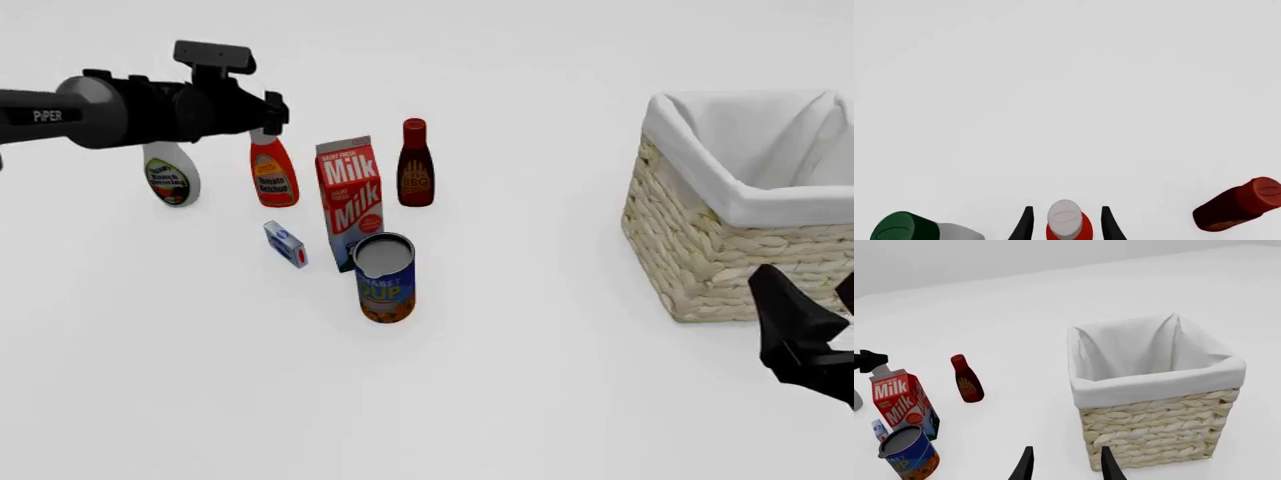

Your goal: Pick the ketchup and place it in the basket.

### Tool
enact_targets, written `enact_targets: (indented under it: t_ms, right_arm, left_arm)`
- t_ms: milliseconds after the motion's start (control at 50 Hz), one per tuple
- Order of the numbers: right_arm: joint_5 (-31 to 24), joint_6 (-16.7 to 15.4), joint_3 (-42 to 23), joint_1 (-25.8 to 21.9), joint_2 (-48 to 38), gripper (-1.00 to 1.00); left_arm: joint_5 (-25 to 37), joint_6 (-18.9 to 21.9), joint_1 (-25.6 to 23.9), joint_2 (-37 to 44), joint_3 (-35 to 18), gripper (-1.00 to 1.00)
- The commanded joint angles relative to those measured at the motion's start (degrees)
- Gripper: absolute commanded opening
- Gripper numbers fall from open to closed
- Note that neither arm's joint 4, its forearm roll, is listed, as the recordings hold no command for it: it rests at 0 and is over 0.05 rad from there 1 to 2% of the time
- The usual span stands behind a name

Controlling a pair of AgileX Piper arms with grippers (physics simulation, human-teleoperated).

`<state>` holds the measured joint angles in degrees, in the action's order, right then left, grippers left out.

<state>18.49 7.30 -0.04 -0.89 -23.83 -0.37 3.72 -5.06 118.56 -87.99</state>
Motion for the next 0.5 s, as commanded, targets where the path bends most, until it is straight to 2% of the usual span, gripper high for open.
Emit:
enact_targets:
  t_ms: [20,500]
  right_arm:
    - [1.0,0.0,0.0,-0.1,-1.4,1.0]
    - [1.6,-0.4,0.0,-0.3,-2.6,1.0]
  left_arm:
    - [-0.5,-0.2,0.1,1.1,-0.1,1.0]
    - [-0.9,-0.9,0.1,3.1,-1.0,1.0]
